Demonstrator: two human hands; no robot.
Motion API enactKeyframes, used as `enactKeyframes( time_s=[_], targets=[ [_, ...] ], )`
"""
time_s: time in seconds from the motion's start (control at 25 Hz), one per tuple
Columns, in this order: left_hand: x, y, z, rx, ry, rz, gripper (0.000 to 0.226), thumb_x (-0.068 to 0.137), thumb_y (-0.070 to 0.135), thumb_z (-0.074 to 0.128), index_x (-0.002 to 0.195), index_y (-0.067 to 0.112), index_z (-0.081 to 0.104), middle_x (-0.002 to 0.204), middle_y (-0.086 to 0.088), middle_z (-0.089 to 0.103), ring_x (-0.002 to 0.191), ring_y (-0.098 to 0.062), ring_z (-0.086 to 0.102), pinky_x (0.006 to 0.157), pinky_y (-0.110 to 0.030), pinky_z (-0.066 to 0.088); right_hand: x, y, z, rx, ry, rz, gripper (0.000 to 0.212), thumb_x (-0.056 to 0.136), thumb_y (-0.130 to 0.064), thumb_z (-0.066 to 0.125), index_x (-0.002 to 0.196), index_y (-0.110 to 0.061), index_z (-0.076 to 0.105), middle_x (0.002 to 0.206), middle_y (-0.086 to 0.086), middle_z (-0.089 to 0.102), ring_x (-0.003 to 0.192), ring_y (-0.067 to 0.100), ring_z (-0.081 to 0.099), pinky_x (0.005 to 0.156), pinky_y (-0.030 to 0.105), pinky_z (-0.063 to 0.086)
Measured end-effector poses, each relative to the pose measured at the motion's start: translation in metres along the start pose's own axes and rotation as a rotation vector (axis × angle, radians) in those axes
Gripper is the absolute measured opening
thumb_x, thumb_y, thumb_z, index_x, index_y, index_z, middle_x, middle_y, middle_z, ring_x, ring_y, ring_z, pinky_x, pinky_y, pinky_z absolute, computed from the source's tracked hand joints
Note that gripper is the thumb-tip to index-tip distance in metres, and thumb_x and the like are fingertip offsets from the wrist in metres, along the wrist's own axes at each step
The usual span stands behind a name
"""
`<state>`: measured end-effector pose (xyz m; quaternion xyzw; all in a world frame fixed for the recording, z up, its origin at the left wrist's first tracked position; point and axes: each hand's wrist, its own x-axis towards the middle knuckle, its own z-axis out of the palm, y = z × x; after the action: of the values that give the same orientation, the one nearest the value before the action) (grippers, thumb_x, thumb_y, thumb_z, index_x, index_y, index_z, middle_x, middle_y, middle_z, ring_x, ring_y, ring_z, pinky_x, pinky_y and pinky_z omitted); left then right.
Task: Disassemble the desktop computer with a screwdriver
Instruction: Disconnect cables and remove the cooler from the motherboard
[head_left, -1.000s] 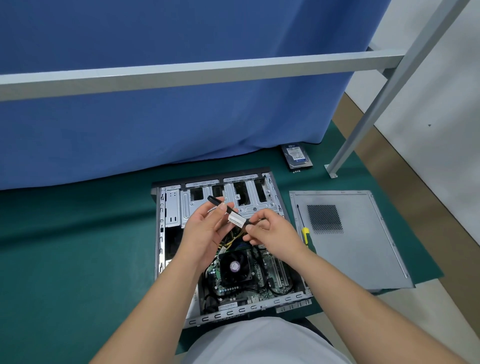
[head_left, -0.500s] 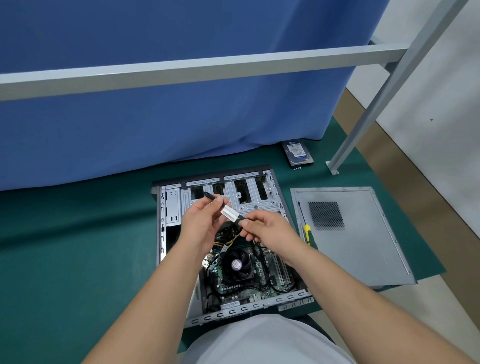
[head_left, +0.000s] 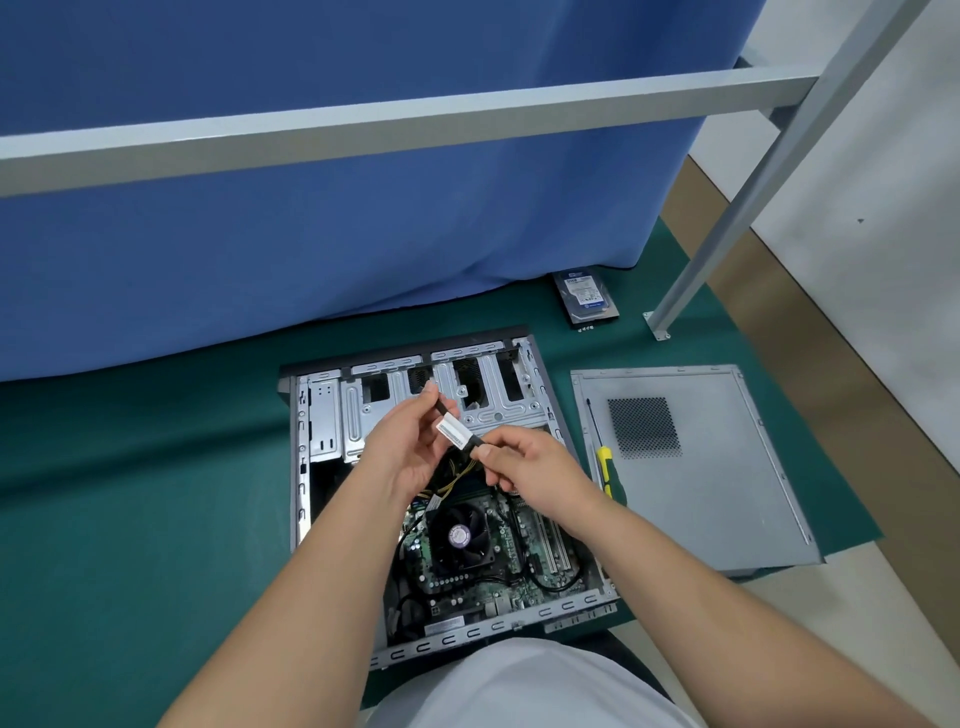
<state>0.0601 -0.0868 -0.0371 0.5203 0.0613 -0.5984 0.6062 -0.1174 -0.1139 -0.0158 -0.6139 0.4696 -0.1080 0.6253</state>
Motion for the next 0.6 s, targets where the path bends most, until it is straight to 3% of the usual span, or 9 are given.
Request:
enactKeyframes(
  time_s=[0.2,0.36,0.44,0.6],
  targets=[
    [0.013,0.003,0.017,0.086,-0.074,0.021,0.036,0.095,0.042,0.067,0.107,0.008,0.075,0.099,-0.009,0.079,0.089,-0.019,0.077,0.057,-0.024,0.06,0.012,0.004,-0.026,0.053,0.053,0.037,0.014,0.1,-0.02,0.064,0.091,-0.012,0.071,0.066,-0.001,0.066,0.057,0.011,0.051,0.067,0.032,0.044],
    [0.032,0.002,0.041,0.216,0.011,0.101,0.03,0.096,0.037,0.07,0.101,0.007,0.07,0.084,-0.009,0.077,0.072,-0.015,0.074,0.055,-0.022,0.057,0.019,0.009,-0.039,0.029,0.022,0.066,0.015,0.099,-0.025,0.064,0.09,-0.015,0.071,0.075,0.003,0.074,0.063,0.014,0.06,0.069,0.032,0.05],
    [0.044,0.005,0.061,0.296,0.005,0.149,0.028,0.097,0.037,0.069,0.101,0.01,0.071,0.087,-0.009,0.079,0.073,-0.015,0.075,0.055,-0.021,0.056,0.03,0.006,-0.052,-0.059,0.051,0.108,0.016,0.098,-0.034,0.066,0.089,-0.023,0.073,0.082,-0.002,0.076,0.071,0.015,0.069,0.072,0.033,0.055],
    [0.077,0.03,0.085,0.704,-0.014,0.454,0.034,0.099,0.054,0.057,0.102,0.026,0.077,0.097,0.01,0.079,0.087,-0.004,0.073,0.069,-0.019,0.056,0.075,-0.01,-0.104,-0.099,0.181,0.121,0.01,0.091,-0.038,0.075,0.094,-0.029,0.078,0.079,-0.014,0.072,0.076,0.007,0.066,0.072,0.025,0.049]
  ],
)
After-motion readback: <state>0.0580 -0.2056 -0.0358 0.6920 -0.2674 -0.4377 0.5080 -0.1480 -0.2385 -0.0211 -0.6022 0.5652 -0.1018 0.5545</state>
